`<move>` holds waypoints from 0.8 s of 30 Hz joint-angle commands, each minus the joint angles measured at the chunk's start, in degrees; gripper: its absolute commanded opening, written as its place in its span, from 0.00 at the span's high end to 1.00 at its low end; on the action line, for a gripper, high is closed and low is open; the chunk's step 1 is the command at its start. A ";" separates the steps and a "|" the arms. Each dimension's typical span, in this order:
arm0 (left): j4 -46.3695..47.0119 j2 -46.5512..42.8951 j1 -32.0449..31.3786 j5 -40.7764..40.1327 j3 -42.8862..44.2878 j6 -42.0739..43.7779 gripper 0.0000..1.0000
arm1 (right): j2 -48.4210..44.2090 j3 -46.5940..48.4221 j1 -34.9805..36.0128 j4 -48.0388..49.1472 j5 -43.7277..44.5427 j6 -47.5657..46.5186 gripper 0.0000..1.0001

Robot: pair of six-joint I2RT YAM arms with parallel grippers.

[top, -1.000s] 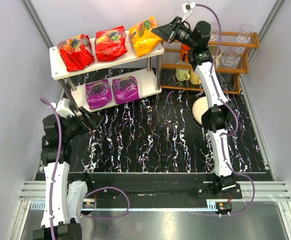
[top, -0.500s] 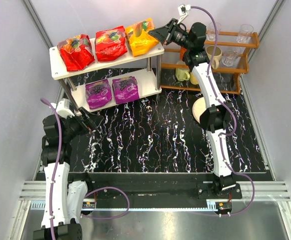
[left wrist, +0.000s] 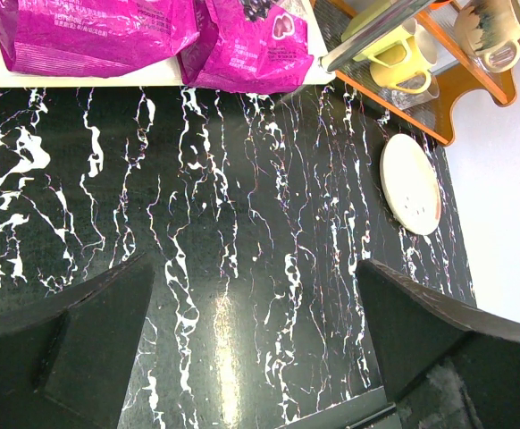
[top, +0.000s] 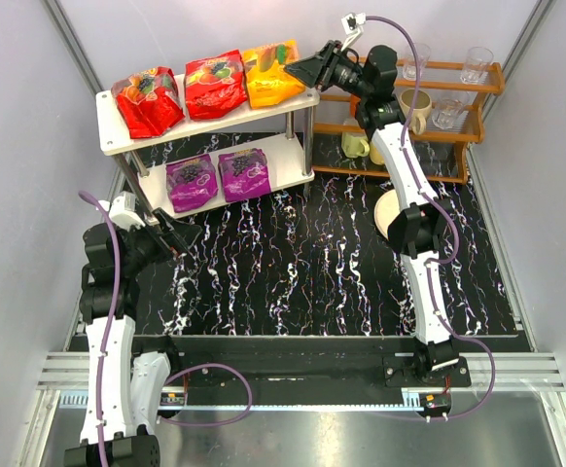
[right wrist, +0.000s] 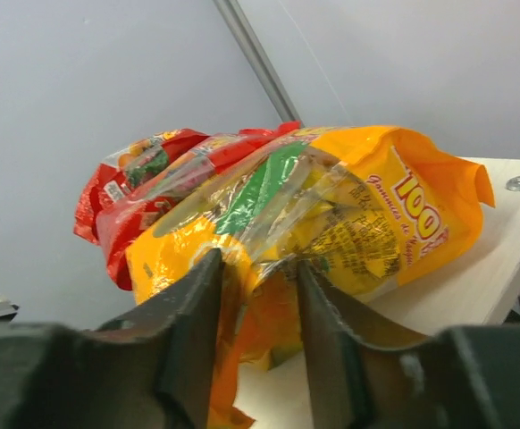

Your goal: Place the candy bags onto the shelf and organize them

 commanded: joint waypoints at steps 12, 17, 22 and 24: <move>-0.92 -3.16 -0.06 0.99 2.75 -0.98 0.01 | -7.32 -3.20 -3.32 -2.21 1.12 -2.60 0.19; -1.53 -3.42 -0.06 0.99 3.02 -1.42 0.01 | -9.86 -4.16 -5.52 -2.65 0.60 -1.55 0.02; -3.55 -3.51 0.03 -0.58 3.54 -0.63 0.01 | -19.25 -15.20 -7.28 -3.70 -1.43 -4.35 0.00; -5.04 -3.25 0.03 -2.17 3.89 0.25 0.01 | -31.05 -32.75 -7.28 -5.11 2.06 -10.82 0.00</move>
